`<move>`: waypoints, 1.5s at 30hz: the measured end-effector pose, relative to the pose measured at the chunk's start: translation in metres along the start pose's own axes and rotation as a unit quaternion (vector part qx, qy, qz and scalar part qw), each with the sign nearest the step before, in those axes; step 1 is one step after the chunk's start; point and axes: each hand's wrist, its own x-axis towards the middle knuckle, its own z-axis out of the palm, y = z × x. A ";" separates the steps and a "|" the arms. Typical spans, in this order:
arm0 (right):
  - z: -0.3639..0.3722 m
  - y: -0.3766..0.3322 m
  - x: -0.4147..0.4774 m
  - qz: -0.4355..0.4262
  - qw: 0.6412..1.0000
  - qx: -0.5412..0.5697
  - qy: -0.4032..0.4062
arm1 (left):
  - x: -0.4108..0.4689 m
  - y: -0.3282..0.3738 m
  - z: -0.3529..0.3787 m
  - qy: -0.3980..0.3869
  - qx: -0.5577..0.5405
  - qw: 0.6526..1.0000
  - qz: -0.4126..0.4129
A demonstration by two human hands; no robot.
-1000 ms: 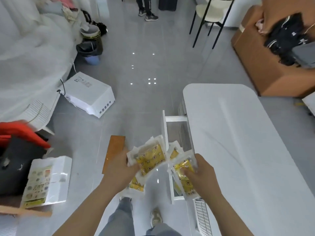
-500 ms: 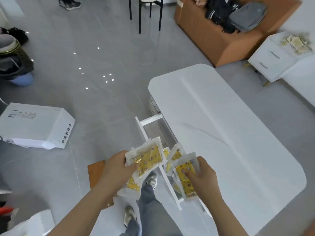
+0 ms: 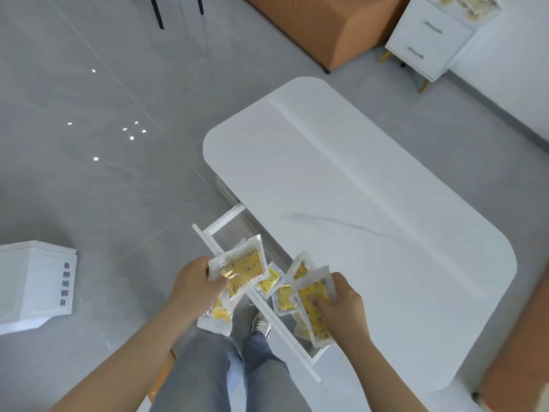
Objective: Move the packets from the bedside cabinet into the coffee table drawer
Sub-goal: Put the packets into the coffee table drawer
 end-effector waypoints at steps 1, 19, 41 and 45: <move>0.004 0.000 0.006 0.010 1.000 -0.001 -0.001 | 0.011 0.000 0.002 -0.007 0.006 1.000 -0.002; 0.150 -0.008 0.139 0.104 0.994 -0.036 -0.027 | 0.266 -0.077 0.051 -0.077 0.048 0.994 -0.052; 0.311 0.035 0.307 0.116 0.988 -0.096 -0.046 | 0.442 -0.182 0.175 -0.087 0.095 0.991 -0.047; 0.322 0.037 0.324 0.116 0.986 -0.109 -0.051 | 0.444 -0.187 0.180 -0.083 0.076 0.992 -0.051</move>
